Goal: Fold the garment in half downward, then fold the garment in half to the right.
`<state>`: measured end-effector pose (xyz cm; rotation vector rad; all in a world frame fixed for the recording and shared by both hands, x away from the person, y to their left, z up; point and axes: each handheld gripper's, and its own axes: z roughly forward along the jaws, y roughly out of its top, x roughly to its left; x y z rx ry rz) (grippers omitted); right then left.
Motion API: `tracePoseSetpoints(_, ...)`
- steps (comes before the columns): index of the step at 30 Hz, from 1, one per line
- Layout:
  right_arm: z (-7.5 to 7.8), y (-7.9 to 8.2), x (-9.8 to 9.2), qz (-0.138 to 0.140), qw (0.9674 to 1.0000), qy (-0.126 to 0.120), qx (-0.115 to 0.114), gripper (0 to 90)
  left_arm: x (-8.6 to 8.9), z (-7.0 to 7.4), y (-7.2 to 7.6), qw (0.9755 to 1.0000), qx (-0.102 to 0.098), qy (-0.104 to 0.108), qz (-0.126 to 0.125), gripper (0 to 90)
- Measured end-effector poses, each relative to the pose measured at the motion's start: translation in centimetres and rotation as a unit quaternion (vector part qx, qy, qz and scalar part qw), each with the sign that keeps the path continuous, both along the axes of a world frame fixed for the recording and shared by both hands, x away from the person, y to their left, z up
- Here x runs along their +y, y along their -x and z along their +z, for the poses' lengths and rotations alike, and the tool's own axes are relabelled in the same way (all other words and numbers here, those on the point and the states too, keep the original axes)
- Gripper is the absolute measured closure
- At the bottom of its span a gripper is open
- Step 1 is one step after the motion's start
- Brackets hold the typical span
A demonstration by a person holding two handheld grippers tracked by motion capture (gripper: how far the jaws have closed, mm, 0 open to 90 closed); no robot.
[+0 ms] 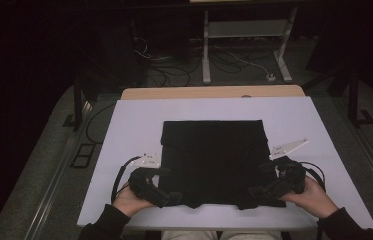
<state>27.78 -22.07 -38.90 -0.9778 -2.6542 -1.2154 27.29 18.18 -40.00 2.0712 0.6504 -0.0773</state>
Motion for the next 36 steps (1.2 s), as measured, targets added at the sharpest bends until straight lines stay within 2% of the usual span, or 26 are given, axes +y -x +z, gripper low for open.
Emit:
tracePoseSetpoints(7,0.4,-0.9,0.4,-0.007,0.9999,-0.005,-0.013,0.0,1.6,0.2,0.0,0.9988,-0.018,0.015,0.043,0.0)
tracePoseSetpoints(12,0.8,-1.8,1.1,-0.008,0.9997,-0.008,-0.023,0.0,2.6,0.1,0.1,0.9980,-0.024,0.010,0.059,0.0)
tracePoseSetpoints(21,1.3,-3.2,2.7,-0.007,0.9993,-0.008,-0.036,0.0,4.3,0.0,0.4,0.9936,-0.044,0.013,0.103,0.0)
tracePoseSetpoints(32,1.8,-5.4,4.7,-0.014,0.9985,-0.011,-0.051,0.0,5.2,-0.6,0.9,0.9919,-0.049,0.000,0.117,0.0)
tracePoseSetpoints(36,1.9,-6.3,5.4,-0.013,0.9985,-0.013,-0.052,0.0,5.4,-0.6,1.0,0.9911,-0.051,0.002,0.123,0.0)
